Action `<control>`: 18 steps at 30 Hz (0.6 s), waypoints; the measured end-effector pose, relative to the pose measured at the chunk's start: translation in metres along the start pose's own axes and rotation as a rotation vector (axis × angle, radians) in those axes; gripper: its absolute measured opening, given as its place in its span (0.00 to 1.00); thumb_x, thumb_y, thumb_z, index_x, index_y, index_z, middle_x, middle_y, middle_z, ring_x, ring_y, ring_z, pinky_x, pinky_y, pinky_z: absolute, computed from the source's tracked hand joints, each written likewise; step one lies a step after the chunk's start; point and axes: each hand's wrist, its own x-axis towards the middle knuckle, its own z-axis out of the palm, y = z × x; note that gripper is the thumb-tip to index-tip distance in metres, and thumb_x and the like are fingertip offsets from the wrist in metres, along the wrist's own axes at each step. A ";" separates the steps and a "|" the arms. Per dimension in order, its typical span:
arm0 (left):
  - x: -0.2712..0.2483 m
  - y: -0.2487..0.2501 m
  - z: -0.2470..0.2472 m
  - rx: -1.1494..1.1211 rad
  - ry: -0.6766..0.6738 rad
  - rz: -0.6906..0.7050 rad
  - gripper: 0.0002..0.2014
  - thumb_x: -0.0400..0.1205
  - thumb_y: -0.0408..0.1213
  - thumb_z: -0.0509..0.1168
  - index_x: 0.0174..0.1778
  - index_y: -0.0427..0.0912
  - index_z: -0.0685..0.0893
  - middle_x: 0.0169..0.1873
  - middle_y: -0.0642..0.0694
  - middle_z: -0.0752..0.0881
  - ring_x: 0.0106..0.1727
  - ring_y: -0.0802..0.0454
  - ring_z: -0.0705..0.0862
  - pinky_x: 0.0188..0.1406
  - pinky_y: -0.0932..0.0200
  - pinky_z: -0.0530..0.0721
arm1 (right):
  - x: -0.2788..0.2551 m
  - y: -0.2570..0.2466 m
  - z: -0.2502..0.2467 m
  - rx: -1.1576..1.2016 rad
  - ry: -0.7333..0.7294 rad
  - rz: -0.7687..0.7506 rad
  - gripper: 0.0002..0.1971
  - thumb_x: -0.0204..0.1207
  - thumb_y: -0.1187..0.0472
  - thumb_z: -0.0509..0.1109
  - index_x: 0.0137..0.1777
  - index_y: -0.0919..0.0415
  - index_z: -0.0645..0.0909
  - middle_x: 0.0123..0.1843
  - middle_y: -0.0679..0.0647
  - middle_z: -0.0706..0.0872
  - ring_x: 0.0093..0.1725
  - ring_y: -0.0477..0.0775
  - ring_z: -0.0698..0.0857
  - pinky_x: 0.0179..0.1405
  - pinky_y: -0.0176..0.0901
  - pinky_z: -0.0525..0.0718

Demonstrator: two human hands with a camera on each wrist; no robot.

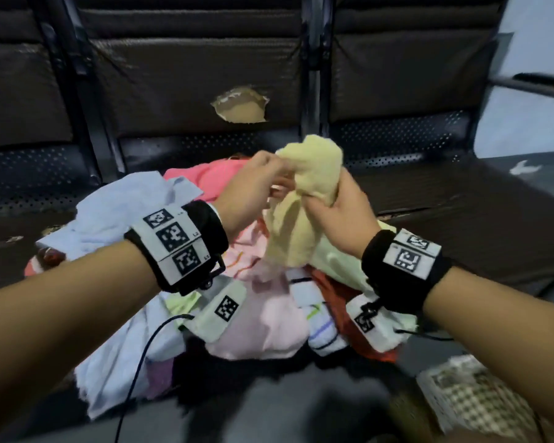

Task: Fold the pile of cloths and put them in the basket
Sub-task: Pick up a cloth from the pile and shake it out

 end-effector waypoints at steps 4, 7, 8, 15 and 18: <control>0.008 -0.012 0.094 0.263 -0.171 0.127 0.26 0.77 0.41 0.74 0.68 0.49 0.70 0.53 0.54 0.83 0.47 0.58 0.85 0.40 0.65 0.83 | -0.033 0.029 -0.089 0.382 0.225 0.226 0.19 0.71 0.58 0.71 0.63 0.50 0.81 0.56 0.48 0.92 0.57 0.51 0.91 0.55 0.53 0.90; -0.001 -0.028 0.177 0.331 -0.441 0.004 0.31 0.71 0.56 0.72 0.68 0.49 0.73 0.54 0.52 0.87 0.53 0.53 0.88 0.51 0.50 0.88 | -0.087 0.060 -0.150 0.505 0.385 0.373 0.20 0.73 0.58 0.69 0.67 0.51 0.80 0.56 0.50 0.93 0.55 0.52 0.92 0.47 0.48 0.91; -0.007 -0.034 0.205 0.355 -0.528 -0.031 0.29 0.70 0.58 0.71 0.63 0.49 0.76 0.52 0.51 0.88 0.51 0.51 0.89 0.50 0.48 0.88 | -0.108 0.073 -0.167 0.522 0.436 0.438 0.21 0.74 0.58 0.68 0.69 0.52 0.79 0.58 0.52 0.92 0.56 0.55 0.92 0.50 0.53 0.92; -0.064 -0.116 0.366 0.769 -0.986 -0.067 0.20 0.84 0.51 0.64 0.67 0.44 0.79 0.60 0.47 0.84 0.59 0.46 0.84 0.57 0.53 0.83 | -0.245 0.172 -0.229 0.551 0.586 1.059 0.21 0.81 0.60 0.64 0.74 0.60 0.77 0.64 0.65 0.88 0.63 0.69 0.87 0.69 0.69 0.82; -0.079 -0.152 0.404 0.968 -1.130 -0.106 0.16 0.89 0.42 0.58 0.65 0.35 0.81 0.52 0.43 0.80 0.54 0.46 0.80 0.48 0.57 0.75 | -0.273 0.215 -0.230 0.619 0.445 1.326 0.23 0.82 0.58 0.64 0.76 0.65 0.76 0.71 0.70 0.82 0.71 0.71 0.80 0.77 0.67 0.74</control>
